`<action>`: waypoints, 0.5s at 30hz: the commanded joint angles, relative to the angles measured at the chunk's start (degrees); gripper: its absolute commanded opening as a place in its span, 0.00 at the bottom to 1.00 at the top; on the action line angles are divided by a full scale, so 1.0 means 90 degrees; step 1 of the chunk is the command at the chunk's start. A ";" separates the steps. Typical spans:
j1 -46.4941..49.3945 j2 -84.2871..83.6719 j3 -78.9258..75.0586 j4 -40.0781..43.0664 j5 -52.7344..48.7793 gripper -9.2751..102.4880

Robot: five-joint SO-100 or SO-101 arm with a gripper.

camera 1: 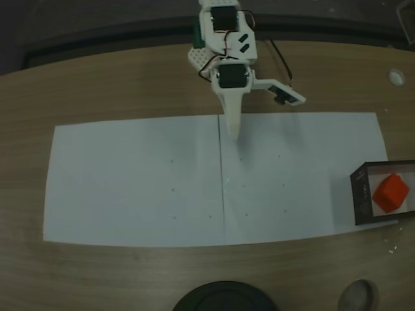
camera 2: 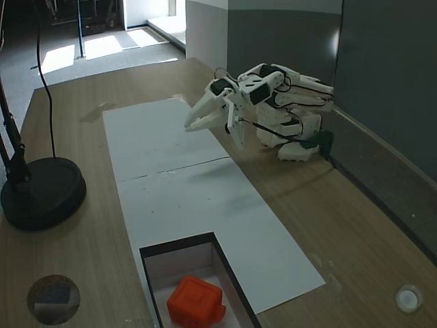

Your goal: Grab a orange square and put it in the box.

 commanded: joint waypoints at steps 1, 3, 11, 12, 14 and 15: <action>0.0020 0.0156 0.0020 -0.0049 0.0049 0.08; 0.0020 0.0156 0.0020 0.0059 0.0049 0.08; 0.0010 0.0156 0.0020 0.1162 0.0049 0.08; 0.0010 0.0156 0.0020 0.1270 0.0049 0.08; 0.0010 0.0156 0.0010 0.1484 0.0059 0.08; 0.0010 0.0156 -0.0020 0.1562 0.0059 0.08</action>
